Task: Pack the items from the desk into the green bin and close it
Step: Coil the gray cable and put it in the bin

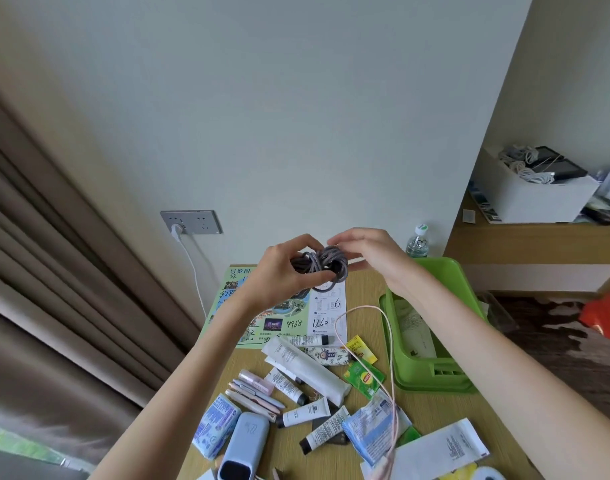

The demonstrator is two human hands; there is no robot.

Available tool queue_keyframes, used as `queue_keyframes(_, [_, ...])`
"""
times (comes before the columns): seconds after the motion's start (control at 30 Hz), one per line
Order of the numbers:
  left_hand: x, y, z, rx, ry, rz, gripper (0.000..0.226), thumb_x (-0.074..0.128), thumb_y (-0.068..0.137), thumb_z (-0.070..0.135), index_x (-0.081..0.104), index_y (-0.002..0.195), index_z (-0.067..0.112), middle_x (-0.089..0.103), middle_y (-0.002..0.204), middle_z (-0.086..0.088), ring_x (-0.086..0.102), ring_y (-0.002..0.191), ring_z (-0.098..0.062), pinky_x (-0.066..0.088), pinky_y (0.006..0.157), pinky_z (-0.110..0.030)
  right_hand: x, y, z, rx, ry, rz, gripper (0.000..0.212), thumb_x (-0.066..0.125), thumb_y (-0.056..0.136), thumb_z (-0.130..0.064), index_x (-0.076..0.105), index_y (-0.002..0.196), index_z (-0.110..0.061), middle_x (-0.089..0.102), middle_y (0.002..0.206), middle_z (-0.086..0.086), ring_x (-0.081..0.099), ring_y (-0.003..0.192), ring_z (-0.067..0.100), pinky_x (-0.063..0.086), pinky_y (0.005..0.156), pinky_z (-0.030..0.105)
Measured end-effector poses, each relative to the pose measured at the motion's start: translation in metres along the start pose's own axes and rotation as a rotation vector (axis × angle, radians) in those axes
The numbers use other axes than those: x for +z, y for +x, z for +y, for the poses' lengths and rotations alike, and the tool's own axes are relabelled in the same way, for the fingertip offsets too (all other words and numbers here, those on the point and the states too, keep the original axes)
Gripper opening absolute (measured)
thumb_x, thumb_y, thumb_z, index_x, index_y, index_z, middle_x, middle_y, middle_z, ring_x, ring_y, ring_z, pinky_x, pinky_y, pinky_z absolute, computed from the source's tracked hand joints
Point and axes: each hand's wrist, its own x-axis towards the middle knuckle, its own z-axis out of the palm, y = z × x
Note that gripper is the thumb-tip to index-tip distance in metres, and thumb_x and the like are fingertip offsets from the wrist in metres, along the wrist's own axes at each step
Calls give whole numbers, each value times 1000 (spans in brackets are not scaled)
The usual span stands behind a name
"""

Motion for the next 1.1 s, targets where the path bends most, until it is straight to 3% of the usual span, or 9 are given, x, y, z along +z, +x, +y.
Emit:
queue_keyframes(0.1, [5, -4, 1, -14, 5, -68, 26, 80, 76, 34, 63, 94, 29, 63, 68, -17, 46, 52, -14, 38, 53, -26, -10, -8, 12, -40, -9, -207, 30, 48, 92, 4, 71, 107, -9, 73, 104, 11, 69, 91, 14, 55, 75, 24])
queue_keyframes(0.2, [12, -8, 2, -75, -58, -121, 22, 80, 77, 32, 65, 92, 27, 70, 73, -15, 57, 59, -17, 46, 61, -31, -24, -17, 22, -58, -23, -303, 30, 52, 90, 10, 69, 109, -6, 72, 108, 14, 69, 96, 17, 56, 84, 26])
queue_keyframes(0.37, [33, -7, 4, -170, -149, -215, 27, 80, 75, 37, 65, 89, 20, 76, 76, -8, 72, 69, -20, 54, 61, -29, -45, -28, 38, -33, -63, -299, 32, 54, 89, 12, 65, 115, -2, 70, 111, 17, 66, 98, 21, 54, 92, 34])
queue_keyframes(0.57, [67, 4, 3, -259, -207, -279, 21, 76, 82, 31, 65, 90, 14, 76, 76, -9, 68, 60, -11, 45, 50, -15, -75, -42, 59, 57, -36, -412, 44, 59, 85, 9, 56, 126, -4, 64, 115, 16, 65, 95, 16, 54, 81, 22])
queue_keyframes(0.7, [88, 14, 2, -299, -238, -334, 23, 74, 83, 21, 61, 95, 7, 75, 74, -8, 69, 60, -9, 47, 51, -15, -89, -42, 76, 99, 112, -423, 33, 55, 90, 3, 56, 123, 3, 65, 110, 17, 63, 96, 23, 54, 81, 31])
queue_keyframes(0.77, [98, 19, 1, -297, -230, -375, 25, 76, 82, 19, 60, 96, 6, 73, 74, -6, 66, 58, -9, 46, 51, -15, -93, -40, 85, 97, 89, -363, 25, 61, 89, 1, 62, 114, -1, 69, 102, 11, 67, 89, 19, 56, 76, 27])
queue_keyframes(0.87, [112, 27, 0, -253, -93, -407, 35, 84, 73, 26, 60, 96, 13, 67, 71, -1, 57, 58, -11, 44, 53, -20, -98, -37, 97, 84, 26, -255, 18, 68, 85, -1, 66, 101, -9, 72, 93, 5, 70, 81, 13, 55, 70, 20])
queue_keyframes(0.97, [123, 32, -2, -201, 48, -407, 47, 88, 65, 37, 59, 98, 22, 63, 75, -6, 53, 56, -11, 45, 50, -27, -106, -31, 108, 106, 77, -171, 15, 68, 84, 1, 67, 95, -10, 73, 88, 4, 69, 78, 14, 55, 66, 19])
queue_keyframes(1.1, [137, 38, -4, 119, 467, -283, 49, 75, 73, 55, 56, 108, 27, 59, 86, 10, 55, 68, -10, 48, 60, -31, -117, -24, 119, 146, 115, -89, 14, 68, 83, 1, 69, 96, -5, 72, 92, 13, 69, 83, 21, 58, 74, 26])
